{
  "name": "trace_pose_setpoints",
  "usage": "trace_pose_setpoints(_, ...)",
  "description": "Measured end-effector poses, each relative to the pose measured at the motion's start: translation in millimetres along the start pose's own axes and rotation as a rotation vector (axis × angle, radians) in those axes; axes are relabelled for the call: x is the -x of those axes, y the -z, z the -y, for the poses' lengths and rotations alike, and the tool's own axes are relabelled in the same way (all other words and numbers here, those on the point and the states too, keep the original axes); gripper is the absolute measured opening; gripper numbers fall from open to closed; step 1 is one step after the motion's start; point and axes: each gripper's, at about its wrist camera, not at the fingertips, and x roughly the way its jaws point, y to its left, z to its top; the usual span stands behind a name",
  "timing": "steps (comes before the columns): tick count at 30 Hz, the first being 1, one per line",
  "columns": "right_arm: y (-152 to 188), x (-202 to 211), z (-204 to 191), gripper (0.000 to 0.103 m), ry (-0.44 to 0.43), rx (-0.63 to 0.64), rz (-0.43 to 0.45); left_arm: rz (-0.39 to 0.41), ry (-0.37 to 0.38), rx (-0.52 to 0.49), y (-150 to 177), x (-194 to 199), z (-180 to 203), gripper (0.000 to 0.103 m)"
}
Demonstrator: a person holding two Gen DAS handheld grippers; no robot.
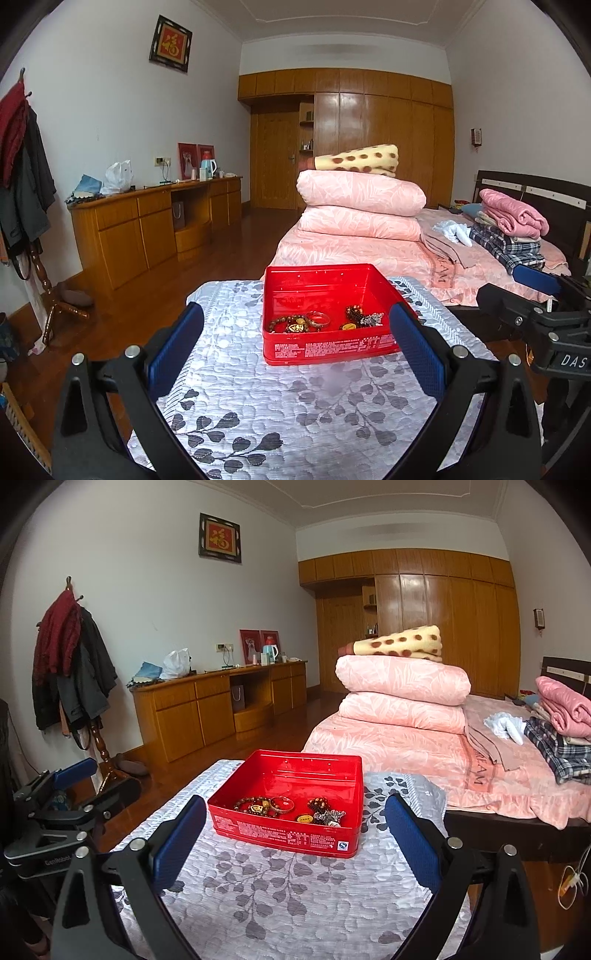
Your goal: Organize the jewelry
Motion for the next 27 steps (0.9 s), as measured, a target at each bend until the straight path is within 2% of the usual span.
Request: trace_pose_setpoints(27,-5,35,-10,0.095,-0.009,0.022,0.072,0.091,0.005,-0.006,-11,42,7,0.097)
